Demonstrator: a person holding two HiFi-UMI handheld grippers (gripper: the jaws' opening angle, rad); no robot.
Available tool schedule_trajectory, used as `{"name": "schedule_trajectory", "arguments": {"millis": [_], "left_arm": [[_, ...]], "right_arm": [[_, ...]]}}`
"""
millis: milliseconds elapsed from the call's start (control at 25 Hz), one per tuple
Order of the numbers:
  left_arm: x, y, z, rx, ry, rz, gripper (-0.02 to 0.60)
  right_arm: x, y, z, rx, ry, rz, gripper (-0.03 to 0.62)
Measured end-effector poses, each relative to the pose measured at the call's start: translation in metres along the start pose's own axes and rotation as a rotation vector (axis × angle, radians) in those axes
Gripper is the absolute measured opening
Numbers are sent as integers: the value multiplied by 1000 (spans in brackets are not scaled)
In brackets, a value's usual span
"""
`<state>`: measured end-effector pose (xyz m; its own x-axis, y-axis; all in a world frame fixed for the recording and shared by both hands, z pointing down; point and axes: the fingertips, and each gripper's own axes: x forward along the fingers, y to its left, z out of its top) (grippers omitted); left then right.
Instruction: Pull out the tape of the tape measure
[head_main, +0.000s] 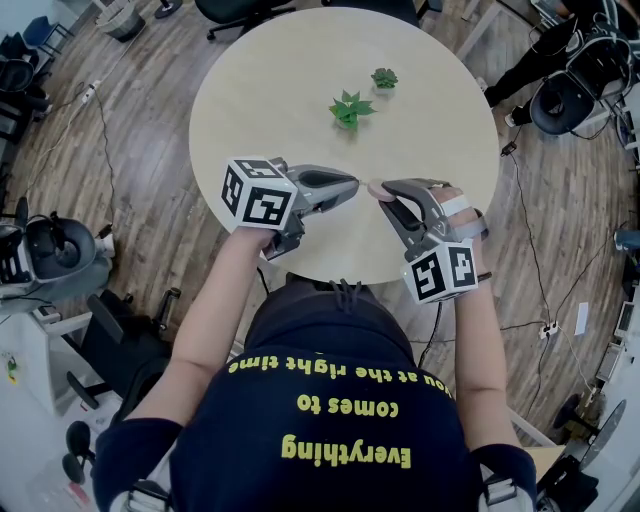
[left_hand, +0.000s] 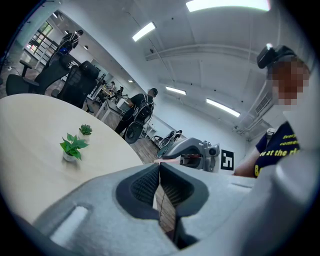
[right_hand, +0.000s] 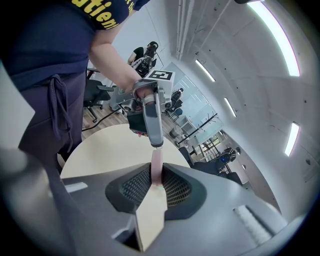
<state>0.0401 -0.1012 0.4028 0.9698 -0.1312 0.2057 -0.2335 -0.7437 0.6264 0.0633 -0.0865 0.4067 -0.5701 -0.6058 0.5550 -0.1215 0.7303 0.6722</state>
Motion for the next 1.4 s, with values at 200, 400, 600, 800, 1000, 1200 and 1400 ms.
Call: {"name": "schedule_trajectory", "arguments": {"millis": [200, 400, 600, 800, 1000, 1200, 1400], "left_arm": [[3, -2, -1, -3, 7, -9, 8], [5, -2, -2, -7, 7, -18, 8], [5, -3, -3, -14, 4, -21, 8], [6, 0, -3, -5, -10, -12, 11], [6, 7, -5, -2, -13, 24, 17], [-2, 22, -5, -4, -47, 82, 17], [-14, 39, -2, 5, -101, 151, 3]], "right_arm": [[1, 1, 2, -8, -8, 6, 83], [4, 1, 3, -11, -13, 12, 83], [4, 3, 3, -13, -16, 17, 83], [6, 2, 2, -10, -15, 17, 83], [7, 4, -3, 2, -11, 29, 83], [14, 6, -15, 27, 0, 32, 83], [26, 14, -32, 67, 28, 52, 83]]}}
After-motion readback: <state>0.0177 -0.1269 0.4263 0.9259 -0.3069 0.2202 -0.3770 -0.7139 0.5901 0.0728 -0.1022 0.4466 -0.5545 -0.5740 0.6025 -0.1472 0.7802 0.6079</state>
